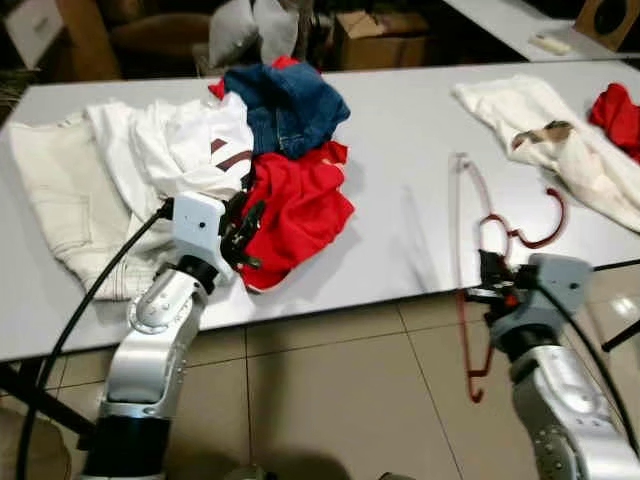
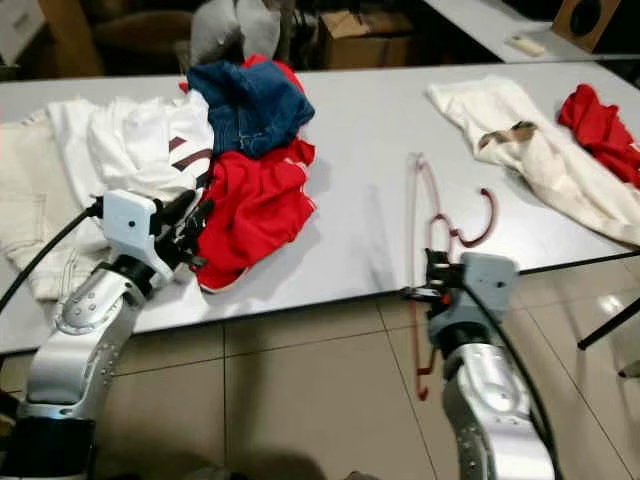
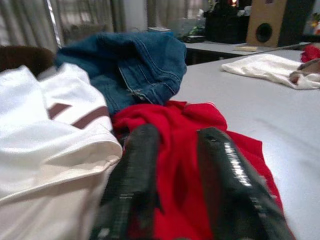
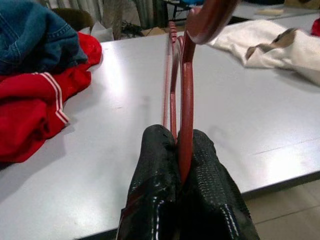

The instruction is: Hang hanger

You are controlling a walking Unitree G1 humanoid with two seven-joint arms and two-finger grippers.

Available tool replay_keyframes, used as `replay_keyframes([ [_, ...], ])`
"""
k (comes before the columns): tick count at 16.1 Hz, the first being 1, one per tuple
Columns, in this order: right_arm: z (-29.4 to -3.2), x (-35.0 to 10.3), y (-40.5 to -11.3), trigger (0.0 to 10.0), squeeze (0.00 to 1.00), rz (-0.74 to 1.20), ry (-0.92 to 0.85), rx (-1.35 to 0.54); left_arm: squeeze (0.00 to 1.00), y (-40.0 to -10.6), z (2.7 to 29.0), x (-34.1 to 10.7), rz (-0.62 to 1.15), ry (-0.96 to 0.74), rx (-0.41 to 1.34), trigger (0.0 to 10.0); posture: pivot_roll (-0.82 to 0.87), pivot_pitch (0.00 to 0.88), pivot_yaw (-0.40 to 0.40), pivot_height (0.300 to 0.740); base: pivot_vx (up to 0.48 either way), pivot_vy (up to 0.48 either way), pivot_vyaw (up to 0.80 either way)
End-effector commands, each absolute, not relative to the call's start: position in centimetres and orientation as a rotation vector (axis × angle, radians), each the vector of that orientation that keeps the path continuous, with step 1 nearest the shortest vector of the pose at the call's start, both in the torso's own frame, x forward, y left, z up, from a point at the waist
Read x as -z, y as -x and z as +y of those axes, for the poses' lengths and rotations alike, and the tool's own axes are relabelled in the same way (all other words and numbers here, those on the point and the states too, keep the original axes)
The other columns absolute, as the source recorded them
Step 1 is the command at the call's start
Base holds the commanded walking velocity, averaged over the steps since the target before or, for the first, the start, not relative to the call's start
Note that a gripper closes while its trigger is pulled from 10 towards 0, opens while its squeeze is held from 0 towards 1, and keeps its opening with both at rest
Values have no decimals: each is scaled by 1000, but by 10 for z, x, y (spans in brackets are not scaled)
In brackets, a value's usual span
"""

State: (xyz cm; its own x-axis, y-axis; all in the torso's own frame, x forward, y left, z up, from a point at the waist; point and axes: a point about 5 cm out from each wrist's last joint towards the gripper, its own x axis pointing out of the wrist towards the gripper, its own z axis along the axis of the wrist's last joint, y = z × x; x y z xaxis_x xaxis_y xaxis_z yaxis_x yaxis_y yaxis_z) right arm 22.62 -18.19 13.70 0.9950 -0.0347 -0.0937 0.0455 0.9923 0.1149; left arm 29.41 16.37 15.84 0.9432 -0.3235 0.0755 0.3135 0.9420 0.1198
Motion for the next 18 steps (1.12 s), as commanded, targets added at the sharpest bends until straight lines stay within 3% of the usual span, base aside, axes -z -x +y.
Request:
replay_keyframes([
  [1,-181,-140,-228,10000,0,75,-116,32,1000,-297,174,-165,-108,-136,277,10000,-12,35,-2,740,0,0,0],
  [6,-179,-142,-232,10000,0,70,-111,12,1000,-306,195,-166,-57,-232,212,10000,-7,33,-5,740,0,0,0],
  [7,-179,-141,-232,10000,0,72,-111,7,957,-308,201,-164,-35,-271,181,10000,-7,33,-3,740,0,0,0],
  [8,-178,-141,-232,10000,0,72,-112,4,0,-309,204,-163,-23,-281,171,10000,-8,34,-3,740,0,0,0],
  [12,-176,-140,-232,10000,0,77,-116,-6,0,-312,220,-157,56,-408,265,10000,-2,32,-2,740,0,0,0],
  [18,-176,-141,-234,10000,0,74,-115,-14,0,-328,237,-157,82,-470,127,10000,-6,30,1,740,0,0,0],
])
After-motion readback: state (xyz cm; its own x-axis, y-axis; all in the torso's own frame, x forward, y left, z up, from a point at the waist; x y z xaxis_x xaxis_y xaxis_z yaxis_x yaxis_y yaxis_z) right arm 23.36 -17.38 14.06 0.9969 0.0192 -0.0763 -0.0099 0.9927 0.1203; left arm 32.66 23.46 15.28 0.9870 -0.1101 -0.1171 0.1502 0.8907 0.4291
